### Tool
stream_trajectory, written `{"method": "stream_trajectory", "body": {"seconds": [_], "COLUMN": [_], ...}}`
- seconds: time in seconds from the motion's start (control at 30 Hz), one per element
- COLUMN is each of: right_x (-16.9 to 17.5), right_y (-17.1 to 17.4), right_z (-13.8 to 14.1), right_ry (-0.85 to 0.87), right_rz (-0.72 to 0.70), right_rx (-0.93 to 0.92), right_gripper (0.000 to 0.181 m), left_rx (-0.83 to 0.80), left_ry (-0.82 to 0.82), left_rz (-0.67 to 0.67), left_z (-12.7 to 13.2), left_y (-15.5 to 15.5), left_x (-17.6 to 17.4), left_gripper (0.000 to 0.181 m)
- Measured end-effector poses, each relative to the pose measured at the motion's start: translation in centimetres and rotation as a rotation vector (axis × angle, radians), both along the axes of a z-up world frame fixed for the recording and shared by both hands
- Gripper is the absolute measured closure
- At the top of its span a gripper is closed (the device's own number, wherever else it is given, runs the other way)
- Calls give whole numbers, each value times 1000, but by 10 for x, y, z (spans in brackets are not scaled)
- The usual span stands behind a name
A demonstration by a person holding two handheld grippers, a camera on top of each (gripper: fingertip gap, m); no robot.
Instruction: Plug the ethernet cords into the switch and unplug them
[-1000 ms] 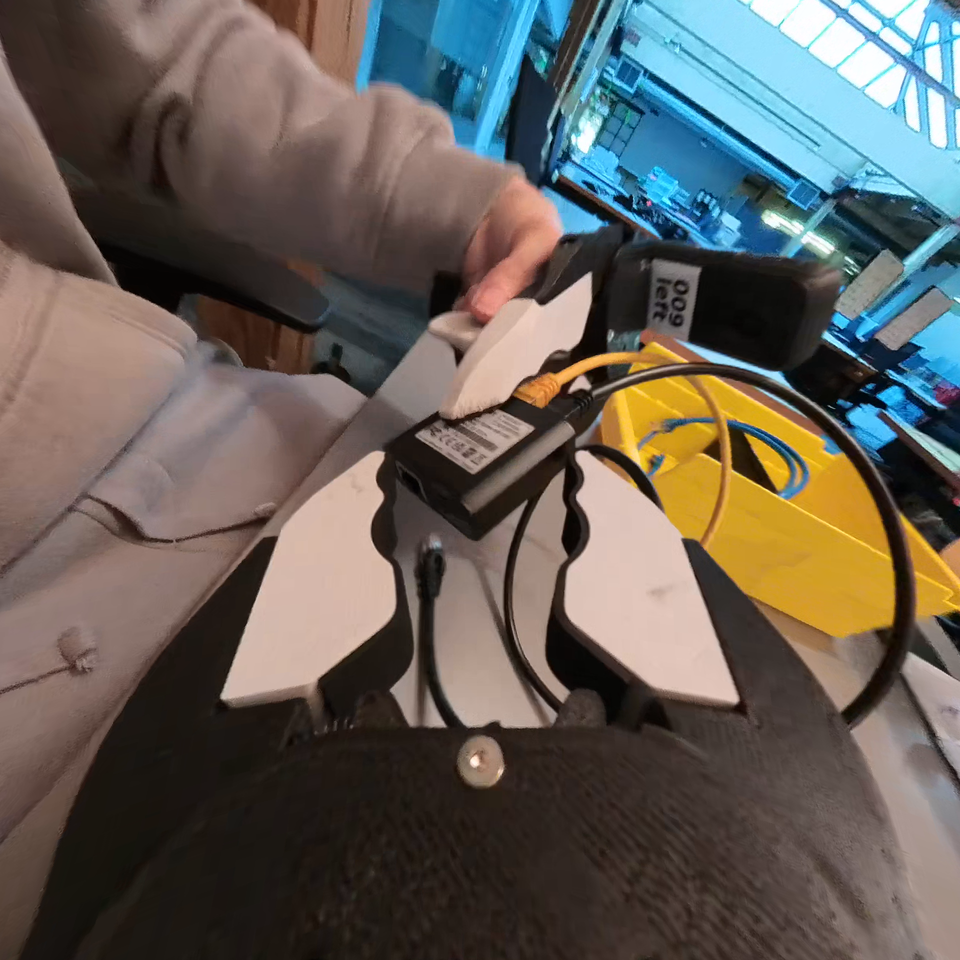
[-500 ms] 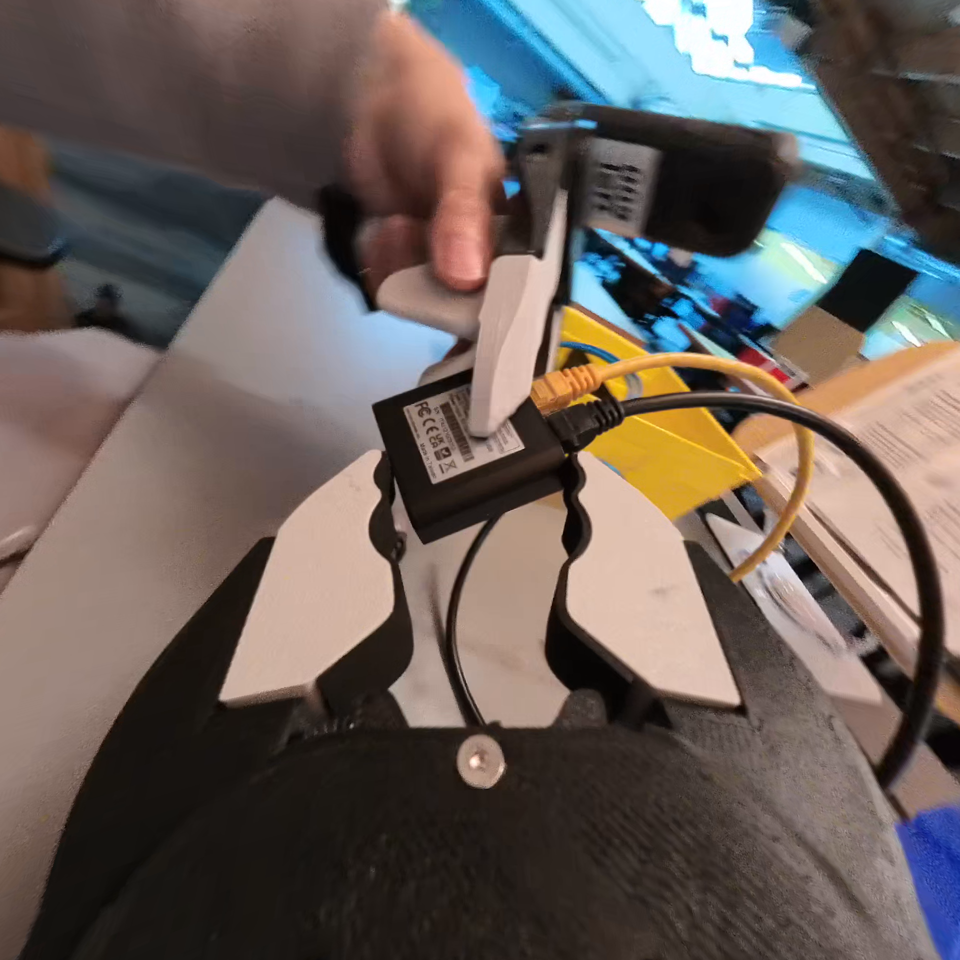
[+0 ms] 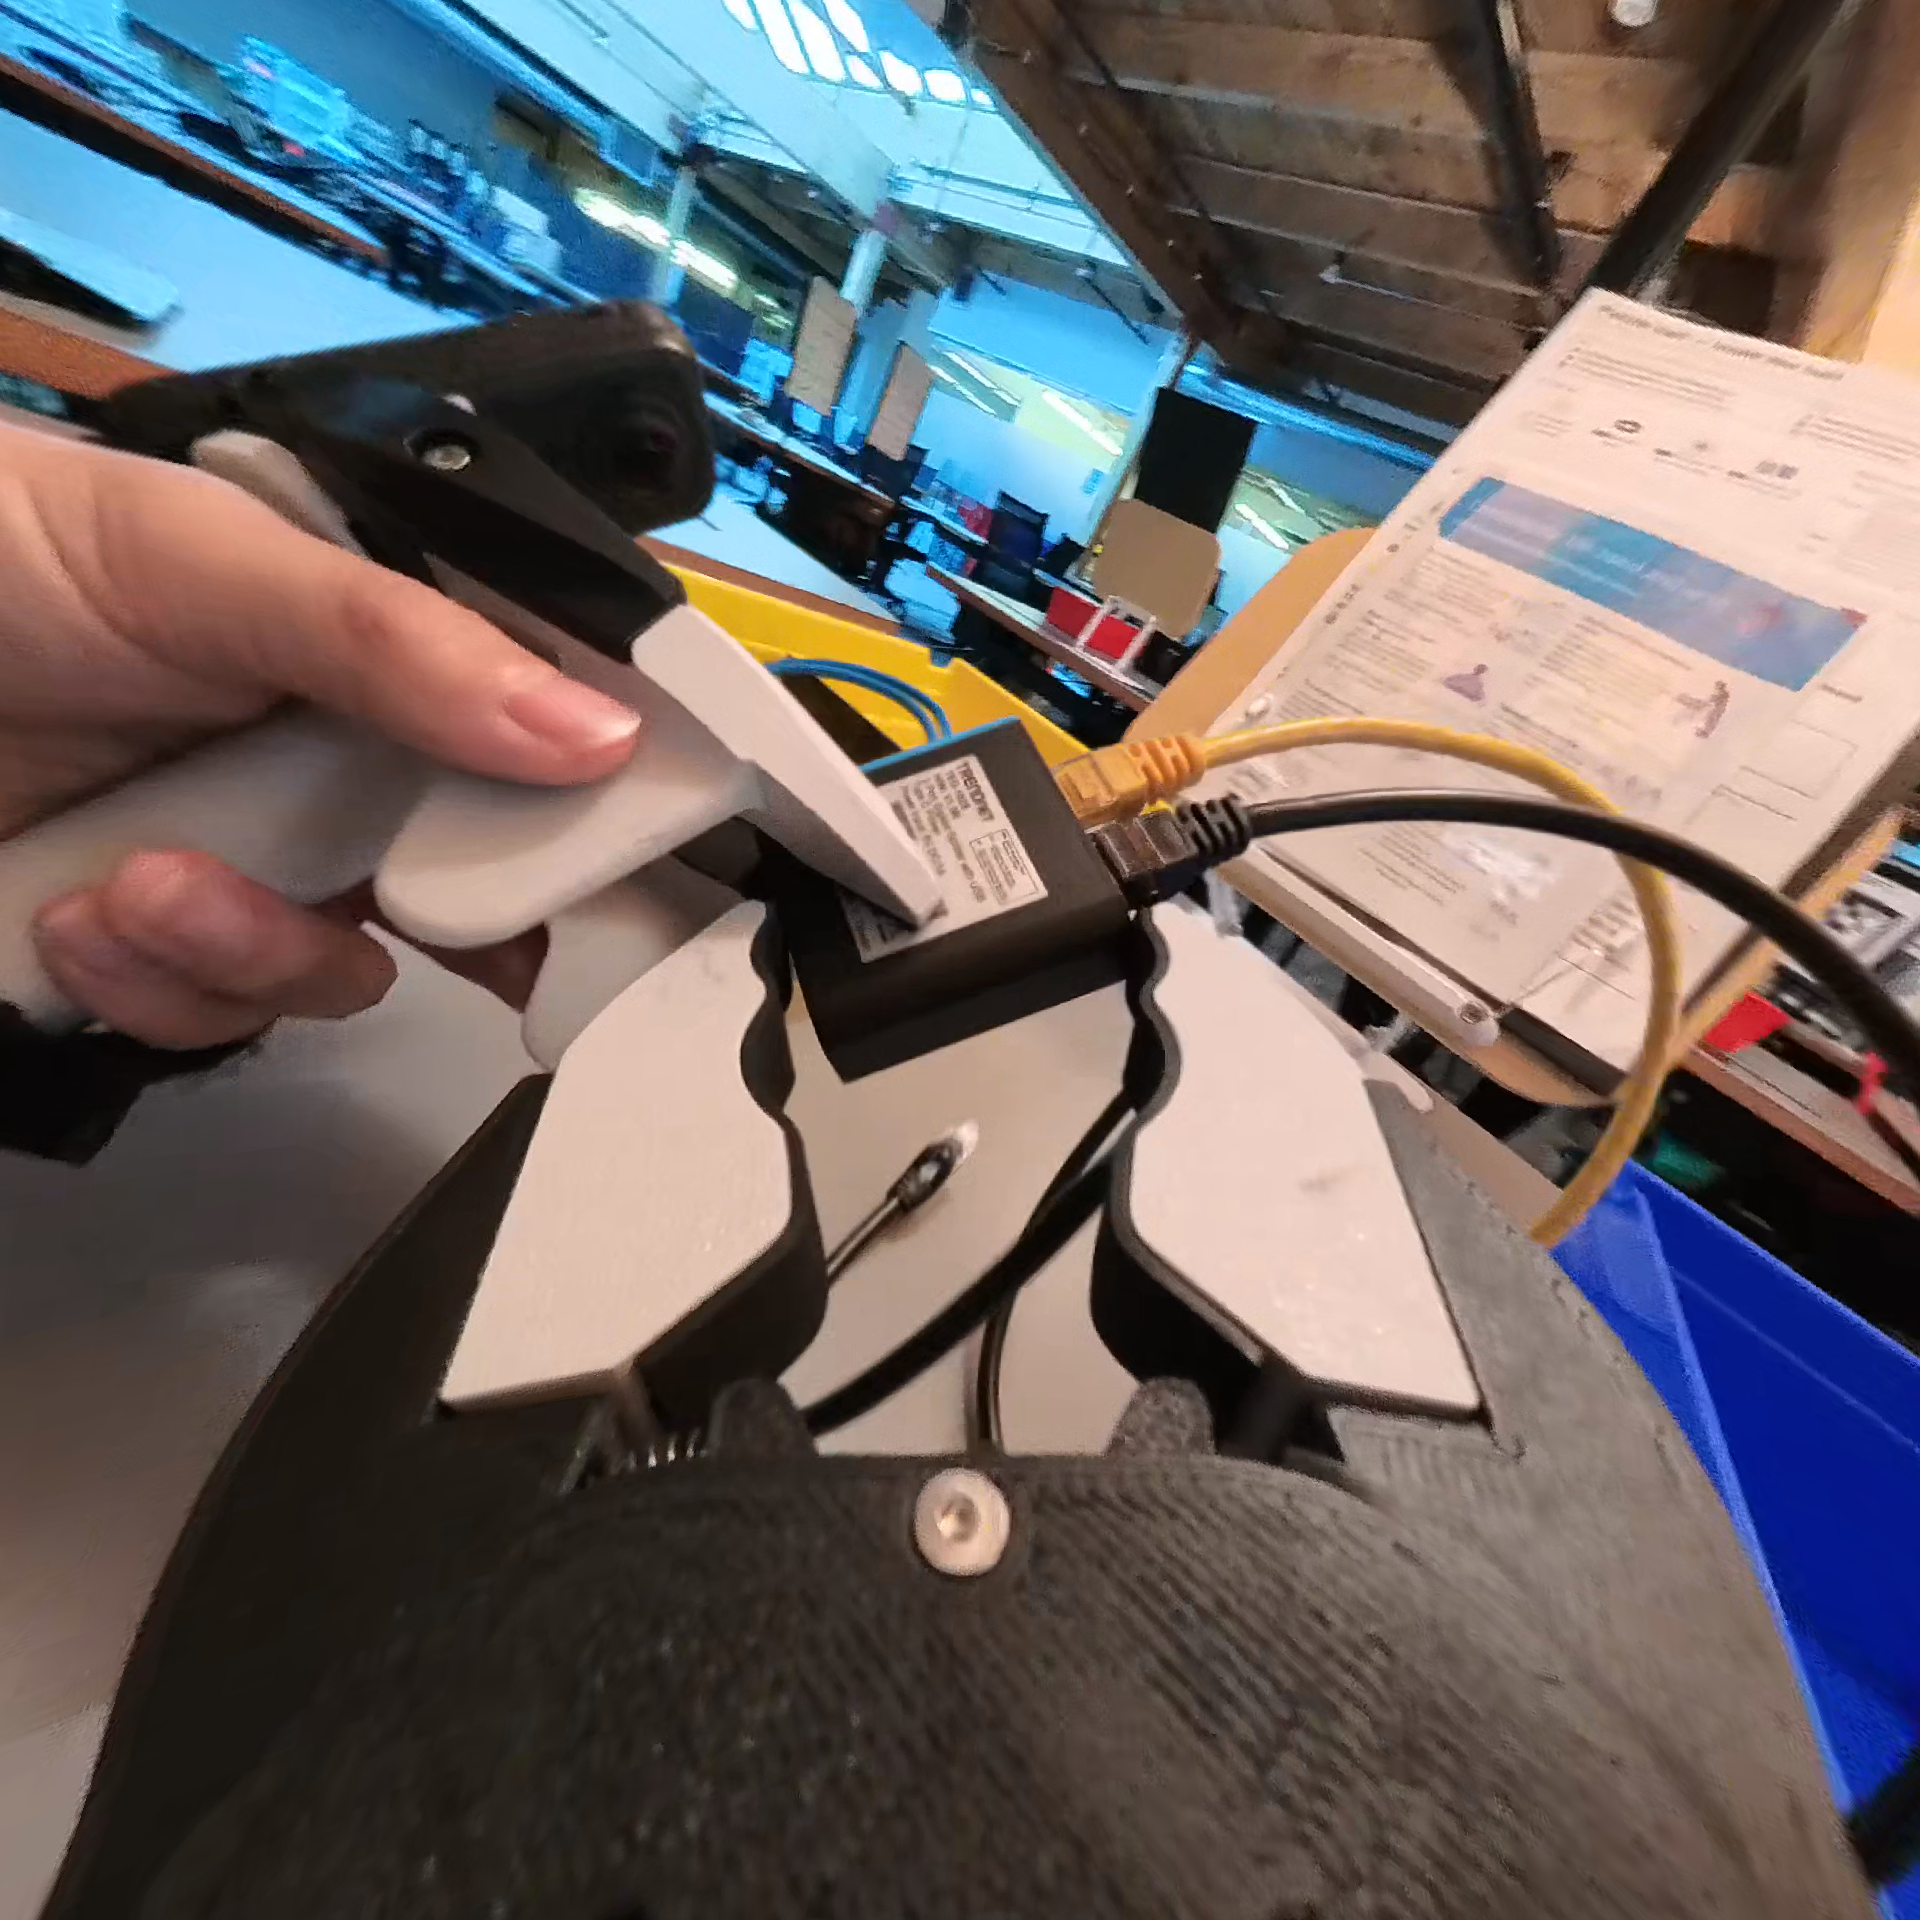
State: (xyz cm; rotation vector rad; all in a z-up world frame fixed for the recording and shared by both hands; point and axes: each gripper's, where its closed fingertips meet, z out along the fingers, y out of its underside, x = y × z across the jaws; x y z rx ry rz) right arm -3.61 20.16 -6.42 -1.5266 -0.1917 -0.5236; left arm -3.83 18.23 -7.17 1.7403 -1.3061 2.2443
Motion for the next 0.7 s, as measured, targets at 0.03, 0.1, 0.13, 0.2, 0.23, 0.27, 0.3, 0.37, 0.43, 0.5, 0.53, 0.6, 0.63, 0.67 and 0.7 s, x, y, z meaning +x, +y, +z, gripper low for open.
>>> {"method": "stream_trajectory", "body": {"seconds": [0.03, 0.1, 0.13, 0.2, 0.23, 0.27, 0.3, 0.37, 0.43, 0.5, 0.53, 0.6, 0.63, 0.67, 0.7], "right_x": [-1, -1, -1, -2, -3, -6, -9, -7, -3, -10, -14, -24, -26, -32, -39], "right_y": [0, -2, -3, -2, -2, -3, -6, -15, -27, -35, -38, -44, -46, -47, -48], "right_z": [1, 2, 3, 3, 0, -3, -4, 3, 20, 31, 34, 37, 37, 35, 31], "right_ry": [-1, 13, 29, 52, 37, 8, -33, -142, -223, -272, -311, -388, -390, -380, -364], "right_rz": [34, 50, 47, 76, 103, 140, 183, 200, 173, 209, 230, 263, 270, 304, 344], "right_rx": [6, 20, 32, 27, -7, -48, -97, -155, -162, -169, -176, -217, -242, -277, -309], "right_gripper": [119, 119, 119, 120, 122, 123, 123, 113, 103, 94, 90, 88, 87, 86, 86], "left_rx": [-15, -17, 6, 66, 83, 87, 89, 136, 207, 271, 307, 385, 417, 444, 469], "left_ry": [-14, -32, -41, -57, -46, -26, 0, 61, 126, 190, 220, 281, 302, 318, 329], "left_rz": [-14, -29, -30, -37, -34, -40, -45, -53, -115, -238, -314, -455, -528, -603, -678], "left_z": [1, 4, 4, 5, 5, 5, 5, 3, 0, 0, -1, -2, -1, 1, 3], "left_y": [0, -1, -1, 1, 4, 7, 10, 21, 27, 25, 22, 16, 11, 6, 1], "left_x": [-2, -3, -2, -2, -3, -3, -5, -8, -14, -23, -28, -36, -39, -43, -47], "left_gripper": [155, 157, 157, 158, 158, 158, 158, 158, 158, 158, 158, 158, 158, 158, 158]}}
